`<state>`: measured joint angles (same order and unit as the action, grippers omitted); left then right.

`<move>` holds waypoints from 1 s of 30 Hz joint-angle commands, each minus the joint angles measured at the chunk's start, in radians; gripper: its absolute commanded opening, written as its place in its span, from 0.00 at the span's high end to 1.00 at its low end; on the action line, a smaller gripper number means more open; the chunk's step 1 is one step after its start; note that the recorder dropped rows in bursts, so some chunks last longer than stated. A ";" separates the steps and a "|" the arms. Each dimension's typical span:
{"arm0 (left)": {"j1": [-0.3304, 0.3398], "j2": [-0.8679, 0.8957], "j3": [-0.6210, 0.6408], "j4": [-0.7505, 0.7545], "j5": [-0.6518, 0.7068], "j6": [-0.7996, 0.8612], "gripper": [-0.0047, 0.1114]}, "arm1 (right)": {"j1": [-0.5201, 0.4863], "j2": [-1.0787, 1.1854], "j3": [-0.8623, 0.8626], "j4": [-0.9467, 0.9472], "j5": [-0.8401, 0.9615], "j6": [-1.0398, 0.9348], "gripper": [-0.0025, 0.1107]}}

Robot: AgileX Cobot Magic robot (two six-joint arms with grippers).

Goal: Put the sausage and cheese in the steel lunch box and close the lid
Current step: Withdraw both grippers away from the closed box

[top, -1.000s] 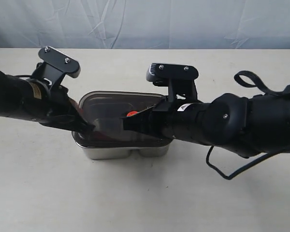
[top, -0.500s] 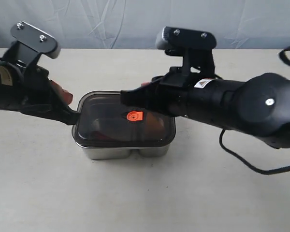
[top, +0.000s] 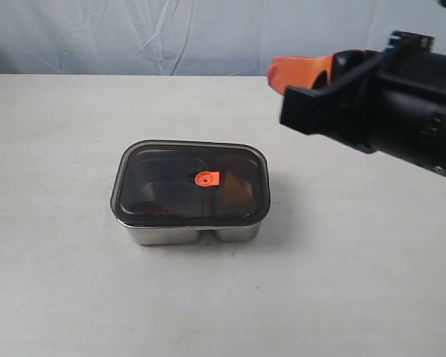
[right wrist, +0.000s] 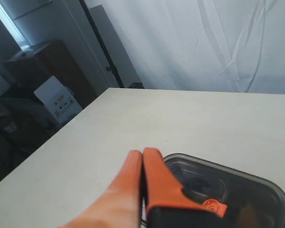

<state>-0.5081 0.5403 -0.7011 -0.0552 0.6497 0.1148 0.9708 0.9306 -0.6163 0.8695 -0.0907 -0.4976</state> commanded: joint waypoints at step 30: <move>-0.003 -0.540 0.160 0.078 0.326 -0.317 0.96 | -0.003 0.135 0.094 0.073 0.229 -0.034 0.98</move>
<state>-0.5081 0.0071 -0.5454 0.0000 0.9839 -0.1652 0.9708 0.9588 -0.4661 0.9521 0.1362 -0.5098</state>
